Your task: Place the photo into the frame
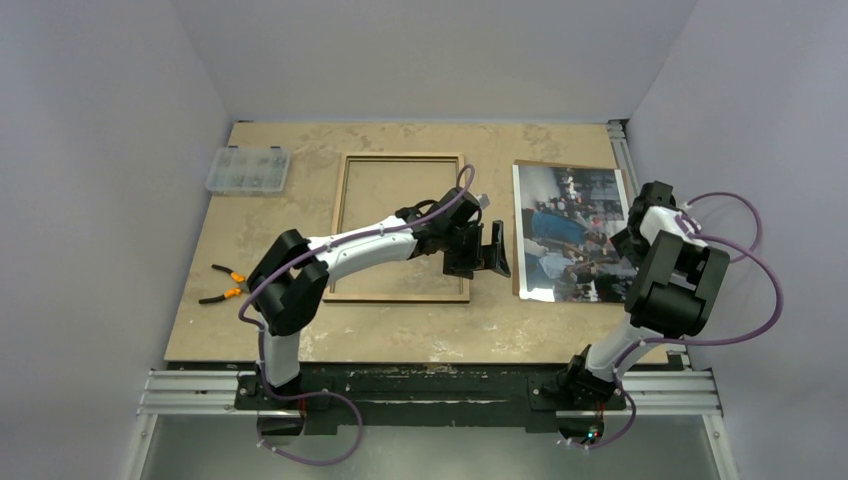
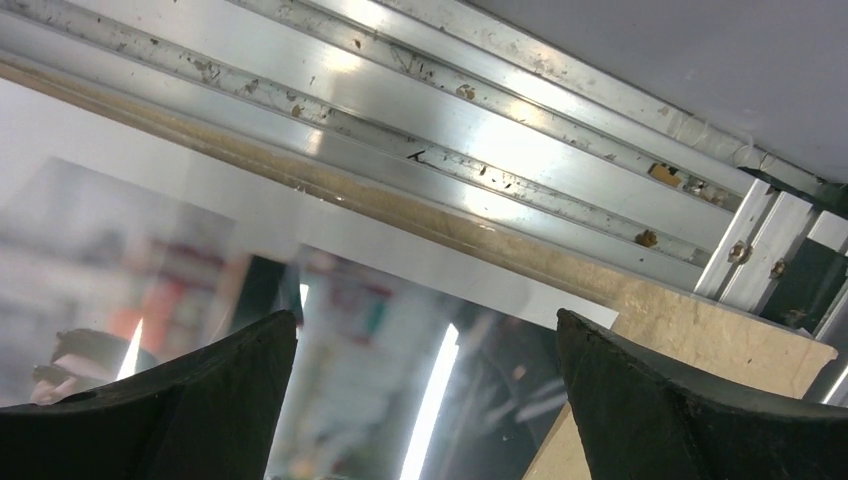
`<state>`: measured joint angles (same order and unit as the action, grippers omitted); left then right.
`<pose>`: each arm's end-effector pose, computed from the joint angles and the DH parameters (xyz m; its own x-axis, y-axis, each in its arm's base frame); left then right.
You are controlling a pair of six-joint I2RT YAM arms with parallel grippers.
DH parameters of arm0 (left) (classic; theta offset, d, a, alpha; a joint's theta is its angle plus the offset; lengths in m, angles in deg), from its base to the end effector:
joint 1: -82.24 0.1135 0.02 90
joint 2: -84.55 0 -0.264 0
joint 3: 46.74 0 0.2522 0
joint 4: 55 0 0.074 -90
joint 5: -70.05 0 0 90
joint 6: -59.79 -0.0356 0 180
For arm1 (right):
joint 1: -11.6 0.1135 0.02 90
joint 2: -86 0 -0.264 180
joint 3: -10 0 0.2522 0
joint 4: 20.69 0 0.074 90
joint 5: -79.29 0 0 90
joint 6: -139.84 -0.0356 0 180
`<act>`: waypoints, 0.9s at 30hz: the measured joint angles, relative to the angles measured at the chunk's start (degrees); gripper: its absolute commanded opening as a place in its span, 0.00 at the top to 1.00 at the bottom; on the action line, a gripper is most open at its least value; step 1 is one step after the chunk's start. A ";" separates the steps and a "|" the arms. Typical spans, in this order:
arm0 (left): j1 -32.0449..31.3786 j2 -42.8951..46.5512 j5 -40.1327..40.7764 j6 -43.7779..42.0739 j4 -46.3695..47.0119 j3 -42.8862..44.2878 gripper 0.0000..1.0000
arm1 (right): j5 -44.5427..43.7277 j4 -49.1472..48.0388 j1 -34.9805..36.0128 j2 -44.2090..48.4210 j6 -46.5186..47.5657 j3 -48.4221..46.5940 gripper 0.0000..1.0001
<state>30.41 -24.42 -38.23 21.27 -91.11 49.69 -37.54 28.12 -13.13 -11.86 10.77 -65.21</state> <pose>0.2528 -0.3396 0.2275 -0.9732 0.0359 -0.2272 0.1817 0.7257 -0.6635 0.2862 -0.1495 0.1776 -0.3511 0.7809 -0.5166 0.9338 0.3327 -0.1318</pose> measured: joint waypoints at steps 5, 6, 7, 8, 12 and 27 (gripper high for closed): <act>0.00 0.00 -0.57 0.00 0.81 -0.09 0.02 | -2.34 0.02 -0.02 -1.62 -0.96 -1.40 0.02; 0.00 0.00 -0.70 0.00 0.92 -0.09 0.03 | -2.45 -0.02 -0.09 -2.51 -1.42 -2.01 0.01; 0.00 0.00 -0.83 0.00 0.96 -0.09 0.02 | -2.58 -0.09 -0.15 -3.30 -1.84 -2.69 0.01; 0.00 0.00 -0.87 0.00 1.05 -0.09 0.02 | -2.60 -0.50 -0.17 -3.76 -1.99 -3.13 0.02; 0.02 0.00 -1.07 -0.02 1.36 -0.09 0.02 | 0.09 -3.26 -1.60 -4.72 -2.03 -3.52 0.02; 0.02 0.00 -0.76 -0.24 0.74 -1.70 0.03 | 14.21 -9.25 -7.02 -4.44 1.42 -1.51 0.02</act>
<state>30.43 -24.42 -39.00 21.03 -90.37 47.99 -23.33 18.87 -20.14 -16.30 12.19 -66.72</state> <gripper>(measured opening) 0.974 0.983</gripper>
